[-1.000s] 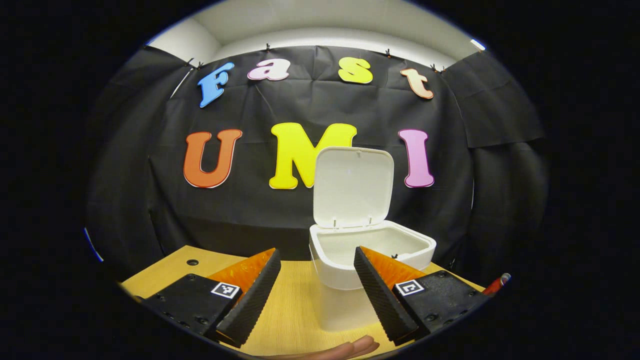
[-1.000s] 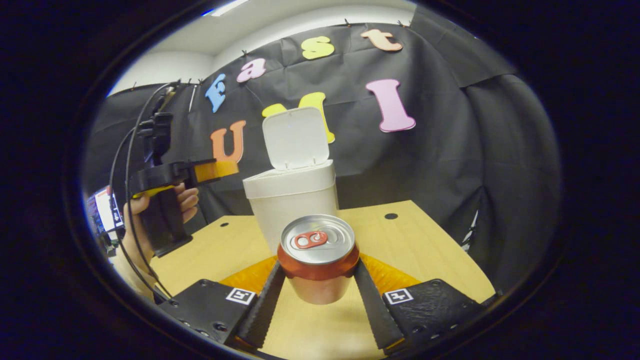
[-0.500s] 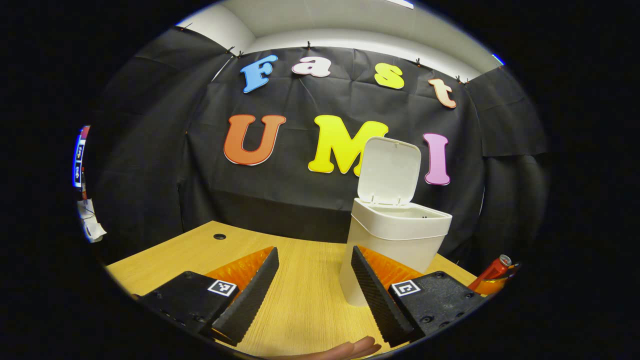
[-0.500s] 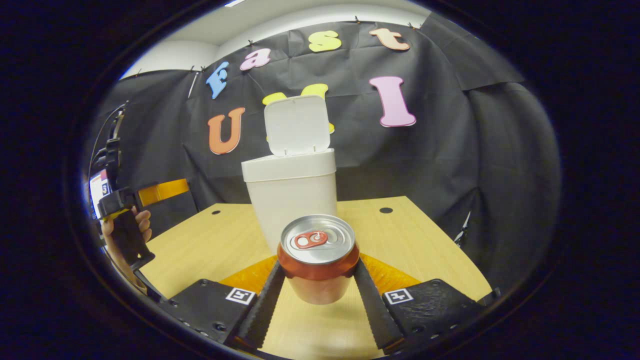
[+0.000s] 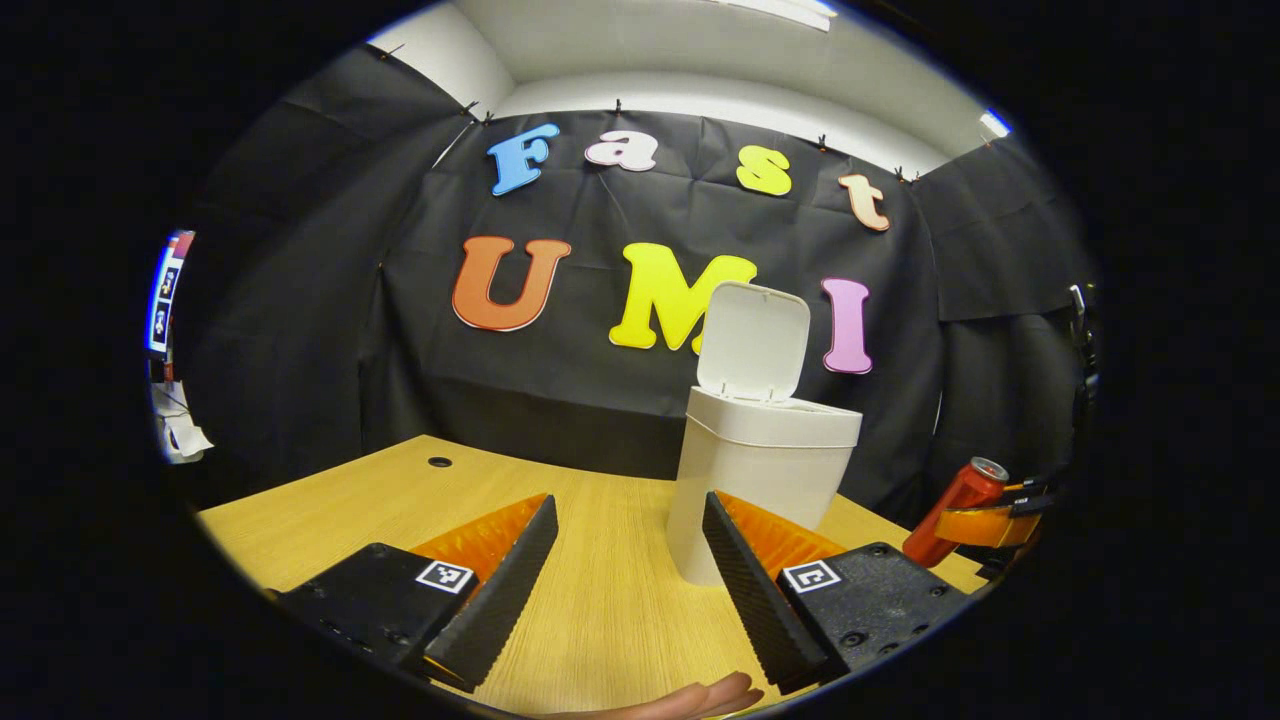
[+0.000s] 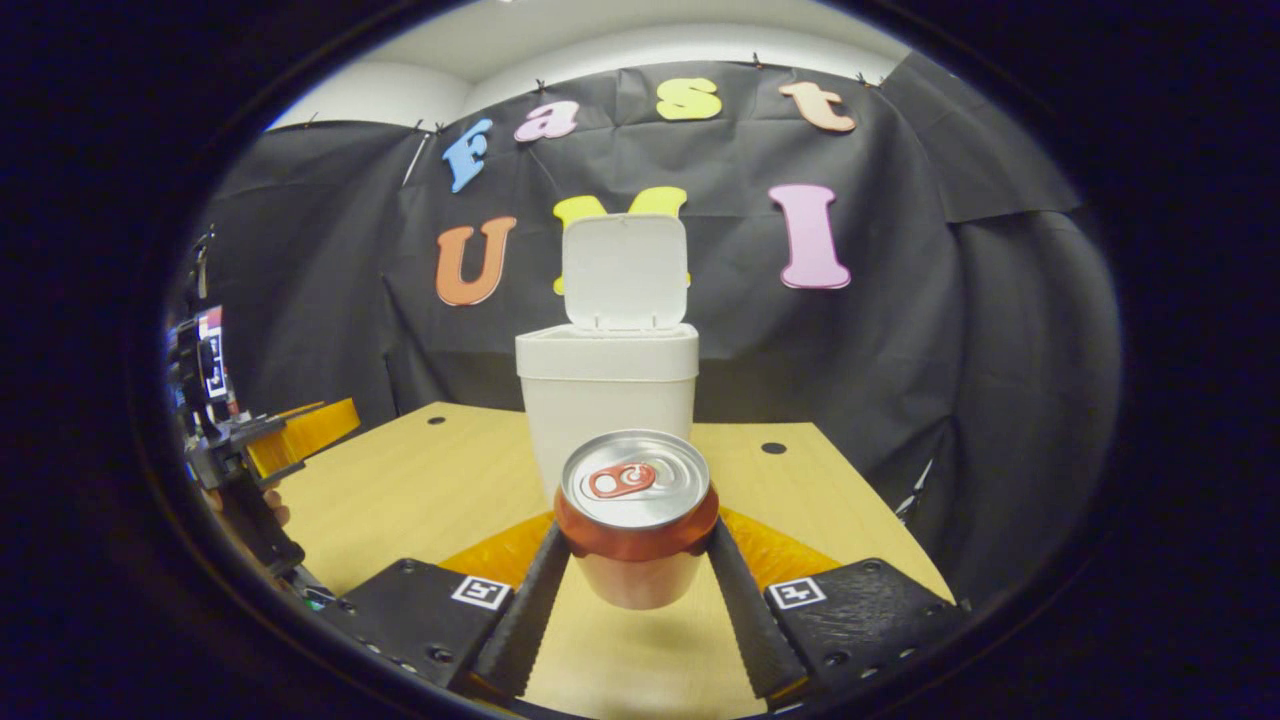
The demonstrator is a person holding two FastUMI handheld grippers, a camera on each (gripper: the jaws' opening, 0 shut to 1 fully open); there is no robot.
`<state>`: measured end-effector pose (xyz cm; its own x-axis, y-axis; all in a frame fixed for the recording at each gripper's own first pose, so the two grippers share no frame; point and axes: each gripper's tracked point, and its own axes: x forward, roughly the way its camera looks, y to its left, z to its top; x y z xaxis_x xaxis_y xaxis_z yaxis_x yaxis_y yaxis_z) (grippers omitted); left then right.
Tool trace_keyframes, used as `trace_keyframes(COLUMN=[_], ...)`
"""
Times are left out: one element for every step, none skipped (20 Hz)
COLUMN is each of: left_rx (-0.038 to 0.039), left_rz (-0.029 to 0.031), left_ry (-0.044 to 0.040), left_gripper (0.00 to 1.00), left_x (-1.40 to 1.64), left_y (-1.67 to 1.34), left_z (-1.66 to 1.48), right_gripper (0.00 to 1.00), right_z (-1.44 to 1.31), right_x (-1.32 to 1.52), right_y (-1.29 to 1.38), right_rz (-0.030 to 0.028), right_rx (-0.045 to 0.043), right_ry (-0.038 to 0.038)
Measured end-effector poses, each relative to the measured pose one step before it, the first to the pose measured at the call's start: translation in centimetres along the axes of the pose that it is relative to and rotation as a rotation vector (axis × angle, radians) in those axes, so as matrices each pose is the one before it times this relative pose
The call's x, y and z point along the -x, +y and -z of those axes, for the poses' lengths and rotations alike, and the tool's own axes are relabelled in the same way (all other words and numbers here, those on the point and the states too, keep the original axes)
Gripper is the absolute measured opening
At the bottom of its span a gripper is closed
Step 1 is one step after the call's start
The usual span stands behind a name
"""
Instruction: Press the lid of the desktop garbage bin to open it, pick up the crumpled paper on the desktop and throw it into the bin, then pick up the pop can on the desktop and drop it into the bin, and finally close the garbage bin lid.
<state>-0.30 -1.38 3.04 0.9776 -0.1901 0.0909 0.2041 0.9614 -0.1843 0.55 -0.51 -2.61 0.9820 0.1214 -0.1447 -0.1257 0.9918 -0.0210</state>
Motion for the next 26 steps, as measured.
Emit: trace_keyframes(left_rx=[0.00304, 0.00287, 0.00738, 0.00586, -0.00190, -0.00807, -0.00811, -0.00862, -0.01531, -0.01976, -0.02062, -0.01302, -0.00549, -0.00127, -0.00220, -0.00392, -0.00097, 0.00305, 0.00545, 0.00486, 0.00351, 0.00065, -0.00305, -0.00376, -0.00436, -0.00029], left_rz=[-0.00283, 0.00429, 0.00626, 0.00607, -0.00214, -0.00515, -0.00421, 0.00109, -0.00572, -0.01513, -0.01769, -0.00788, -0.00122, -0.00053, -0.00306, -0.00833, -0.00762, -0.00064, 0.00576, 0.00479, 0.00410, 0.00335, 0.00276, 0.00198, 0.00121, 0.00092], left_ry=[0.00743, -0.00356, -0.00511, -0.00434, -0.00091, -0.00028, -0.00490, 0.00153, 0.00890, 0.00195, -0.00602, -0.00627, -0.00285, -0.00436, -0.00474, -0.00592, -0.00751, -0.00246, 0.00446, 0.00665, 0.00220, 0.00227, 0.00228, 0.00038, 0.00099, 0.00164], left_gripper=[0.96, 0.96, 0.96, 0.96, 0.96, 0.96, 0.96, 0.96, 0.96, 0.96, 0.96, 0.96, 0.96, 0.96, 0.96, 0.96, 0.96, 0.96, 0.96, 0.96, 0.96, 0.96, 0.96, 0.96, 0.96, 0.96], left_x=[0.118, 0.025, 0.040, -0.042, -0.039, -0.004, -0.080, -0.156, -0.077, -0.236, 0.085, 0.026, 0.173, 0.075, 0.187, 0.112, 0.140, -0.015, 0.056, -0.011, 0.041, -0.032, 0.063, -0.099, -0.075, 0.046], left_y=[0.118, -0.073, -0.049, -0.084, 0.162, 0.236, 0.171, -0.024, 0.049, 0.313, 0.341, 0.132, -0.042, -0.010, 0.148, 0.305, 0.264, 0.079, -0.097, -0.228, -0.134, -0.084, -0.002, -0.006, 0.040, 0.049], left_z=[0.130, -0.080, -0.199, -0.023, 0.061, 0.137, -0.012, 0.222, 0.329, 0.146, -0.198, -0.112, -0.212, -0.164, -0.279, -0.199, -0.201, -0.133, -0.006, 0.195, 0.039, 0.055, 0.046, 0.028, 0.078, 0.098], right_gripper=[0.78, 0.78, 0.78, 0.78, 0.78, 0.78, 0.78, 0.79, 0.78, 0.80, 0.80, 0.78, 0.80, 0.79, 0.80, 0.78, 0.78, 0.78, 0.78, 0.78, 0.79, 0.79, 0.79, 0.79, 0.78, 0.78], right_z=[-0.229, -0.340, -0.555, -0.498, -0.607, -0.753, -0.801, -0.806, -1.240, -1.446, -1.603, -1.665, -1.374, -1.655, -1.854, -1.754, -1.724, -1.480, -0.997, -0.866, -0.567, -0.570, -0.257, -0.152, 0.197, 0.506], right_x=[0.094, 0.041, -0.079, -0.047, -0.079, -0.137, -0.194, -0.083, -0.196, -0.095, -0.171, -0.242, -0.384, -0.428, -0.527, -0.885, -1.024, -1.271, -1.543, -1.608, -1.729, -1.907, -1.904, -1.857, -1.857, -1.753], right_y=[-0.106, -0.205, -0.119, -0.090, 0.147, 0.228, 0.165, 0.242, 0.395, 0.497, 0.387, 0.226, 0.611, 0.440, 0.221, 0.155, 0.038, 0.034, 0.134, 0.076, 0.205, 0.344, 0.262, 0.479, 0.505, 0.305], right_rz=[0.00377, 0.00851, 0.01016, 0.00598, -0.00590, -0.00772, -0.01197, -0.01900, -0.02546, -0.02832, -0.02103, -0.00730, -0.01950, -0.00754, -0.00050, 0.00572, 0.00978, 0.00943, 0.01033, 0.01138, 0.00960, 0.00439, 0.00430, -0.00343, -0.00477, 0.00390], right_rx=[-0.00115, 0.00018, -0.00037, 0.00305, 0.00913, 0.01315, 0.01404, -0.00033, -0.01373, -0.01776, -0.01531, -0.01560, -0.00366, -0.00167, 0.00898, 0.02248, 0.01705, 0.00829, 0.00559, 0.00260, 0.00781, 0.01399, 0.01725, 0.02153, 0.01614, 0.01184], right_ry=[0.00096, -0.00155, -0.00427, -0.00496, -0.00272, -0.01121, -0.00658, 0.00410, 0.00030, -0.00528, -0.00781, -0.00397, 0.00345, -0.00049, -0.00969, -0.01113, -0.01411, -0.01135, -0.00310, 0.00062, 0.00282, -0.00165, -0.00180, -0.00208, 0.00431, 0.01349])
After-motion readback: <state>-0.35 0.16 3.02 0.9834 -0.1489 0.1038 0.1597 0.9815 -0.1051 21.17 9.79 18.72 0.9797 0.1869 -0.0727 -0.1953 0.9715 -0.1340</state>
